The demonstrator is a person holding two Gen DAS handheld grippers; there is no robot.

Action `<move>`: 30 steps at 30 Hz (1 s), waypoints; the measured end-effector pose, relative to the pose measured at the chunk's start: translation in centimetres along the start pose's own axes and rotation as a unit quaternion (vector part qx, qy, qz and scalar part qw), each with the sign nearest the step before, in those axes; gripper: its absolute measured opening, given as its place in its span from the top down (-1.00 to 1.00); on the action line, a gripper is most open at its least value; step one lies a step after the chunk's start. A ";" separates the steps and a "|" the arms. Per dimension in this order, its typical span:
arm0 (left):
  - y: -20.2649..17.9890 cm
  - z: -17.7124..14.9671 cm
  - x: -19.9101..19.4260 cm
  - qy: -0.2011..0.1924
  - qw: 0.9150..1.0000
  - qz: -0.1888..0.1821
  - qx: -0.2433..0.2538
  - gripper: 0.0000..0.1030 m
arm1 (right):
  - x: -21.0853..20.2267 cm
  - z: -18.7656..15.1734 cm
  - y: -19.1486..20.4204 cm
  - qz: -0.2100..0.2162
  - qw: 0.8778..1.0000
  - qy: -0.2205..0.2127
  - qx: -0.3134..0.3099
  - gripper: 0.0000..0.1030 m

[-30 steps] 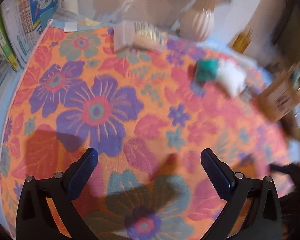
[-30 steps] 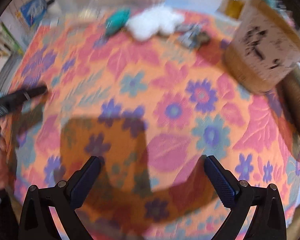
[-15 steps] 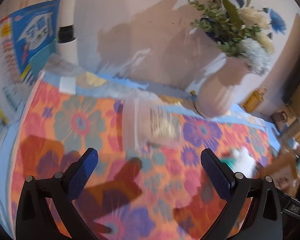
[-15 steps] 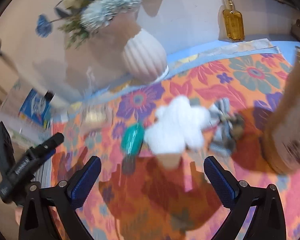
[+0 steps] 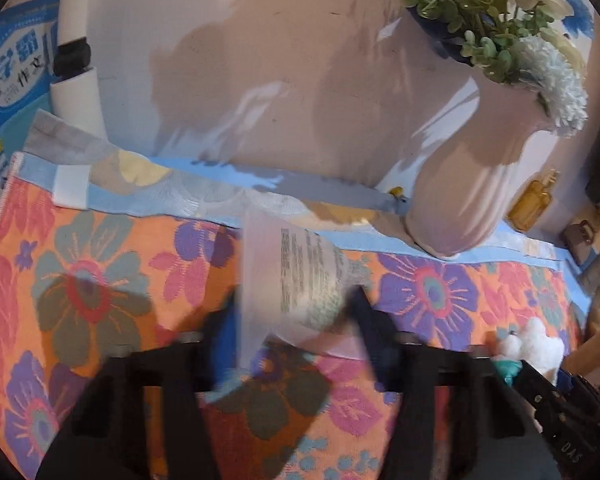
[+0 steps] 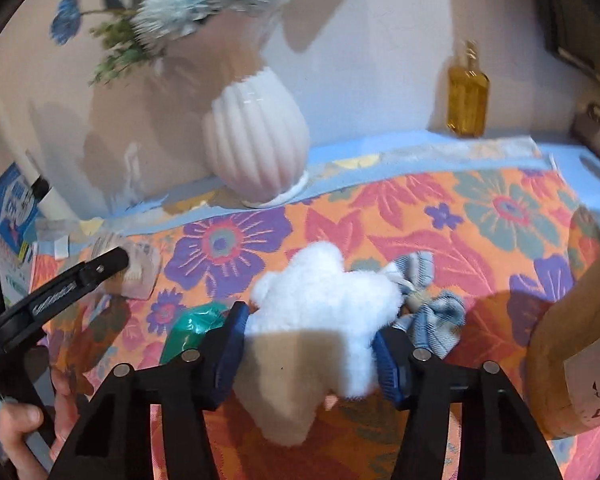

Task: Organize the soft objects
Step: 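Grasp the clear cotton-pad bag with the left gripper while the right gripper grasps the white plush, then carry the cotton-pad bag and white plush over the glass bowl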

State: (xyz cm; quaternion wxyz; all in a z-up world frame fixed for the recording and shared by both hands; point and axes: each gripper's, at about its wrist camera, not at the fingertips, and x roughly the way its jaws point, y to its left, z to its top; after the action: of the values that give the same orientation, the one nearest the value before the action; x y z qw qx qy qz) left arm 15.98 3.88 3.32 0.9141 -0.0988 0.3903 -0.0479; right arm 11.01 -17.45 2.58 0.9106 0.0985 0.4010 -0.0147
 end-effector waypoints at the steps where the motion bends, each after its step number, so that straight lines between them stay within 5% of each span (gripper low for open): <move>1: -0.1 -0.1 -0.3 -0.009 1.000 0.007 0.001 0.15 | -0.4 -0.1 0.0 0.010 1.000 -0.012 -0.006 0.01; 7: -0.7 -1.8 -4.8 -0.100 0.995 0.028 0.006 0.18 | -3.8 -1.1 0.4 0.002 0.996 -0.090 -0.021 0.03; 11: -0.9 -4.4 -7.7 -0.113 0.993 0.029 -0.015 0.18 | -5.2 -2.2 1.0 -0.024 0.993 -0.104 -0.044 0.03; 21: -4.1 -11.9 -14.6 -0.093 0.995 -0.022 0.017 0.17 | -11.7 -8.2 -3.3 0.009 0.997 -0.073 -0.006 0.03; 26: -6.3 -14.1 -17.0 -0.081 0.994 -0.065 0.015 0.17 | -15.2 -10.5 -7.3 -0.031 0.997 -0.068 0.025 0.03; 30: -10.0 -14.2 -19.2 -0.091 0.989 -0.109 0.031 0.17 | -19.4 -10.2 -10.4 -0.052 0.992 -0.104 0.048 0.03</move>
State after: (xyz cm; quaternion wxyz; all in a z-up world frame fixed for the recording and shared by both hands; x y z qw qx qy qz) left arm -7.66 -4.71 9.40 0.9376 -0.1168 0.2909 -0.1504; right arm -10.69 -26.69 8.38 0.9397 0.1191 0.3073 -0.0913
